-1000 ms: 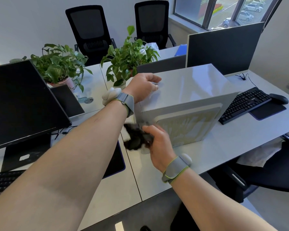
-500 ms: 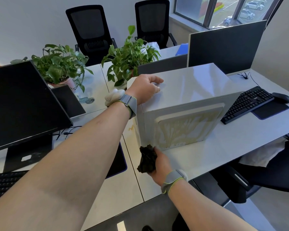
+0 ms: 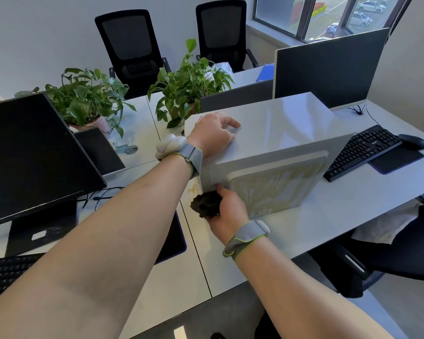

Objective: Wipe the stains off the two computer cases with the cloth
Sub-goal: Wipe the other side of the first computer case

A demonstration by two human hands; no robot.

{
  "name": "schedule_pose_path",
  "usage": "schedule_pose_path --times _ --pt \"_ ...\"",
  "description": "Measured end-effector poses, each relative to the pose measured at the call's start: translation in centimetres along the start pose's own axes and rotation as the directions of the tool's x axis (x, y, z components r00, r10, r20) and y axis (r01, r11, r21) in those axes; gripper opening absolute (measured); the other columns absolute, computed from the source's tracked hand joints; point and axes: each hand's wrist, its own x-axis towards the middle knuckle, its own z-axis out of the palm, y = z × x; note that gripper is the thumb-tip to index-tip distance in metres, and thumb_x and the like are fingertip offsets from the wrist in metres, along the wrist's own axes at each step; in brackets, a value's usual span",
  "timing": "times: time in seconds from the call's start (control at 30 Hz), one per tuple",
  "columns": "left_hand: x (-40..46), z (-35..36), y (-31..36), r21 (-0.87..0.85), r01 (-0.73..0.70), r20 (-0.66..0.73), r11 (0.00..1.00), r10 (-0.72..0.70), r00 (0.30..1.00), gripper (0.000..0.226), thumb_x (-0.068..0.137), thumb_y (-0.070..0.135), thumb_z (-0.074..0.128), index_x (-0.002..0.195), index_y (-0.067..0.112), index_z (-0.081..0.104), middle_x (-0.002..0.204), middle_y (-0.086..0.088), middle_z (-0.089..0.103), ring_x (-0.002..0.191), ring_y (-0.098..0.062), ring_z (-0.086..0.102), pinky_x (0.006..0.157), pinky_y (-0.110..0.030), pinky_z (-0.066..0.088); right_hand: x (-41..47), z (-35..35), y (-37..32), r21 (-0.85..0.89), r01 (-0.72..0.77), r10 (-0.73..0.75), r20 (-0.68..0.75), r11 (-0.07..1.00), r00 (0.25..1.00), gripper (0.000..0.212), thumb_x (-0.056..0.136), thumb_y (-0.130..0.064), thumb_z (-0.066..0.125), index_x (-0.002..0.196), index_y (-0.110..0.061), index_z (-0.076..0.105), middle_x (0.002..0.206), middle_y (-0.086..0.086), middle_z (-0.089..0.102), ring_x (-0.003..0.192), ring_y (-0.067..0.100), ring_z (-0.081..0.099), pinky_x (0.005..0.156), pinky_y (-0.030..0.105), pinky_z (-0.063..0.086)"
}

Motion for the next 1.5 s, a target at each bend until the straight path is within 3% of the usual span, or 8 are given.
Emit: schedule_pose_path --times 0.23,0.4,0.53,0.63,0.73,0.87,1.2,1.5 --pt "-0.3 -0.5 0.2 -0.215 0.044 0.042 0.976 -0.035 0.998 0.035 0.091 0.002 0.062 0.119 0.018 0.075 0.135 -0.005 0.065 0.111 -0.012 0.062 0.075 -0.009 0.043 -1.1 0.8 -0.4 0.102 0.134 -0.146 0.119 0.986 0.982 0.037 0.093 -0.017 0.07 0.127 -0.004 0.062 0.118 0.024 0.071 0.102 0.045 0.071 0.07 0.045 0.062" --pt "-0.5 0.0 0.2 -0.202 0.041 -0.007 0.979 -0.043 0.999 0.04 0.073 0.021 0.061 0.109 0.028 0.077 0.124 0.002 0.07 0.115 -0.016 0.062 0.097 -0.029 0.05 1.0 -3.5 1.5 -0.039 0.141 -0.133 0.159 0.989 0.978 0.056 0.076 -0.022 0.069 0.129 -0.008 0.062 0.122 0.027 0.069 0.089 0.037 0.068 0.058 0.04 0.055" --pt "-0.3 0.6 0.3 0.226 -0.076 0.021 0.971 0.073 0.997 0.038 0.082 0.027 0.06 0.119 0.031 0.069 0.134 0.002 0.059 0.128 -0.024 0.047 0.116 -0.041 0.03 3.7 -8.0 4.7 -0.109 -0.135 0.14 0.042 0.985 0.989 0.045 0.091 -0.016 0.052 0.132 0.001 0.062 0.107 0.026 0.068 0.071 0.032 0.067 0.049 0.032 0.052" --pt "-0.2 1.1 0.3 0.395 -0.115 0.034 0.911 0.111 0.993 0.033 0.092 0.04 0.056 0.124 0.032 0.058 0.138 0.002 0.05 0.132 -0.027 0.039 0.12 -0.051 0.019 5.3 -9.0 5.5 -0.154 -0.134 0.128 -0.047 0.979 0.991 0.028 0.099 -0.006 0.046 0.121 -0.001 0.063 0.097 0.024 0.068 0.068 0.032 0.066 0.047 0.032 0.05" --pt "-0.2 1.6 0.2 0.428 -0.131 0.019 0.894 0.136 0.991 0.039 0.095 0.059 0.047 0.121 0.032 0.056 0.136 0.003 0.05 0.13 -0.025 0.04 0.118 -0.052 0.021 6.1 -8.0 5.1 -0.181 -0.075 0.081 0.027 0.981 0.996 0.03 0.101 -0.007 0.042 0.121 0.004 0.063 0.097 0.023 0.065 0.062 0.027 0.066 0.044 0.026 0.047" --pt "-0.3 1.5 0.3 0.438 -0.139 -0.002 0.888 0.156 0.988 0.038 0.098 0.059 0.045 0.121 0.031 0.056 0.136 0.004 0.05 0.129 -0.024 0.04 0.118 -0.051 0.021 6.2 -5.9 3.3 -0.202 -0.025 0.033 0.037 0.979 0.999 0.026 0.1 -0.003 0.042 0.078 -0.001 0.057 0.078 0.016 0.056 0.062 0.027 0.054 0.042 0.02 0.033" --pt "-0.2 1.5 0.4 0.422 -0.147 -0.026 0.895 0.175 0.984 0.035 0.097 0.056 0.047 0.119 0.031 0.058 0.135 0.003 0.052 0.129 -0.024 0.041 0.117 -0.049 0.023 4.6 -7.5 2.7 -0.273 -0.111 0.093 -0.077 0.956 0.993 0.018 0.1 -0.002 0.046 0.094 0.004 0.063 0.078 0.021 0.071 0.067 0.03 0.062 0.052 0.032 0.045" --pt "-0.3 1.5 0.5 0.456 -0.138 -0.02 0.879 0.165 0.986 0.034 0.095 0.051 0.054 0.123 0.032 0.055 0.137 0.004 0.049 0.131 -0.025 0.039 0.119 -0.049 0.021 1.9 -5.1 -0.6 -0.138 0.05 -0.025 0.178 0.989 0.984 0.032 0.092 -0.003 0.048 0.121 0.005 0.06 0.114 0.029 0.071 0.09 0.038 0.065 0.053 0.032 0.049"
